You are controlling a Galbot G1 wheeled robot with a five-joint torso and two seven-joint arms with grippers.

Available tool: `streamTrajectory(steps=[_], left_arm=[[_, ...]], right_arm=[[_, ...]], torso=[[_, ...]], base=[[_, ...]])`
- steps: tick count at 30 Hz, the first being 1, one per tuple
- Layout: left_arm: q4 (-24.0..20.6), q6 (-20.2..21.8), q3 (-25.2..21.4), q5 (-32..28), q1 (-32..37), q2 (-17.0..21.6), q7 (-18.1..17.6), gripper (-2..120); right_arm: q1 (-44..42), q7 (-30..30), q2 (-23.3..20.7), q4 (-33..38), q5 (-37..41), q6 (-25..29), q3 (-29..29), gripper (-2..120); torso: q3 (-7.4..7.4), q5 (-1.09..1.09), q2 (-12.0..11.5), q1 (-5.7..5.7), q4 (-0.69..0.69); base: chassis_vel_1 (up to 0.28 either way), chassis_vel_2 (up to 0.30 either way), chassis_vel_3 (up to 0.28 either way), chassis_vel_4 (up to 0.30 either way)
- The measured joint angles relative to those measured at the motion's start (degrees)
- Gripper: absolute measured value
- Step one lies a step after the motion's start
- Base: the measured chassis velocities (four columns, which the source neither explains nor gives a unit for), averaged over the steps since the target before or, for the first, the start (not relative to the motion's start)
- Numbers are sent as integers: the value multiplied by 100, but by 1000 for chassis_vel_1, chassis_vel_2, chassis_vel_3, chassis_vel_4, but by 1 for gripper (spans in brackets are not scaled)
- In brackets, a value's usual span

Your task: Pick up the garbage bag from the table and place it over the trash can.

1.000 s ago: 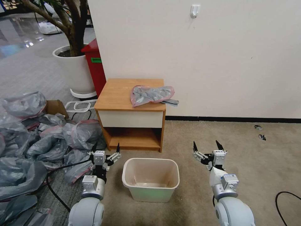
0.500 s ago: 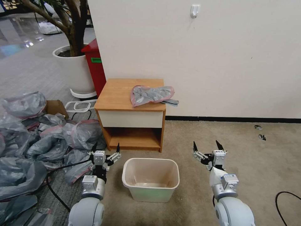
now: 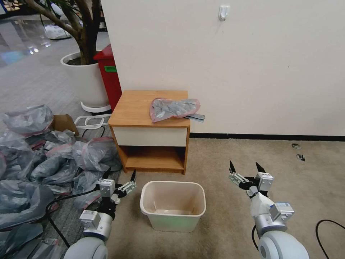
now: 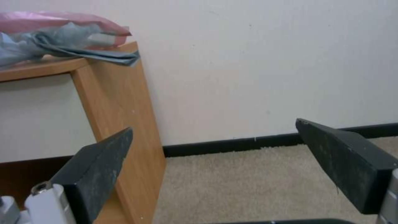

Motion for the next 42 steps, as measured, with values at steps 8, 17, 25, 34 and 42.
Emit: streamTrajectory(steps=[8,17,25,34,42], left_arm=[[-208,-46,-105,-12,80,-75,-4,100],[-279,-133,-331,-57,152,-56,-5,100],[-316,-141,-297,-26,166,-83,-5,100],[-352,-141,-284,6,176,-49,-5,100],[-382,-140,-281,48,199,-54,-6,100]], right_arm=[[343,70,-177,-200,1032,-69,-329,100],[696,150,-356,-429,2070,-140,-670,100],[937,213,-363,-556,2298,-157,-754,100],[2328,513,-408,-1143,3336,-215,-1125,100],[2724,784,-485,-1263,4476,-127,-1196,100]], torso=[[0,0,0,0,-1],[0,0,0,0,0],[0,-1,0,0,-3],[1,2,0,0,0],[1,0,0,0,-2]], base=[[0,0,0,0],[0,0,0,0],[0,0,0,0],[0,0,0,0],[0,0,0,0]])
